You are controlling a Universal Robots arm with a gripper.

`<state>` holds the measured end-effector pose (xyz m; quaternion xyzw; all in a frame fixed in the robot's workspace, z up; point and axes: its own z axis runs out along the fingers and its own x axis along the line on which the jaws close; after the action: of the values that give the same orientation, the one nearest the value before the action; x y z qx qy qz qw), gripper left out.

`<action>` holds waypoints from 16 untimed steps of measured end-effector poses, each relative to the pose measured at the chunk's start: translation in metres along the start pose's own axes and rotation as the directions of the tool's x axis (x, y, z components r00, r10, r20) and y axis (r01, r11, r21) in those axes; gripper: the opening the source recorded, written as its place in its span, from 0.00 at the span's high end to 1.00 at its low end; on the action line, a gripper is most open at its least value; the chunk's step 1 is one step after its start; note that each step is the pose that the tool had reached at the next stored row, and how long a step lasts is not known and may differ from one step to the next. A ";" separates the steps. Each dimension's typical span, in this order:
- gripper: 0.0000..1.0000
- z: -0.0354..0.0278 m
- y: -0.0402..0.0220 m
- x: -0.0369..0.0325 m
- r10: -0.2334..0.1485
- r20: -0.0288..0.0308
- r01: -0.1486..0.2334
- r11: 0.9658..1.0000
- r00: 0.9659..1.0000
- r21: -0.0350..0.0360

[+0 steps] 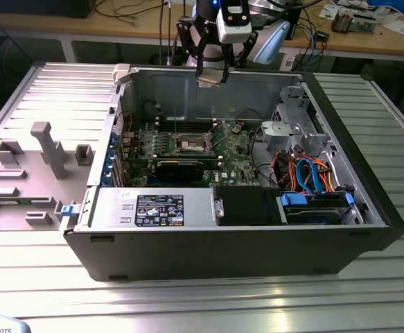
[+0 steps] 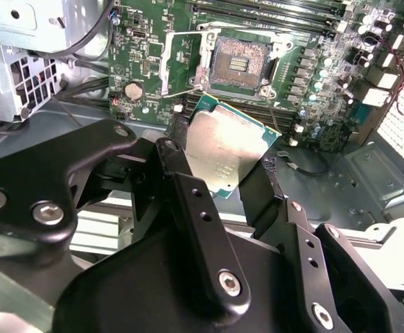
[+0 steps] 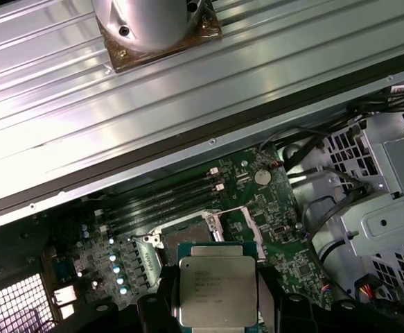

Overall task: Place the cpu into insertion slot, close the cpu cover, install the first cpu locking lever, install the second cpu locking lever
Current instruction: 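Place the cpu into insertion slot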

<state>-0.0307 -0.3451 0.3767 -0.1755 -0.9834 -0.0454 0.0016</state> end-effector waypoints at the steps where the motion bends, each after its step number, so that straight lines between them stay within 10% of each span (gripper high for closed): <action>1: 0.46 0.0000 0.0000 0.0000 0.010 0.001 -0.010 1.000 1.000 0.000; 16: 0.46 0.0001 0.0000 0.0000 0.139 0.012 -0.139 0.990 0.990 -0.003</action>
<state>-0.0306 -0.3451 0.3766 -0.2439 -0.9687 -0.0454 -0.0015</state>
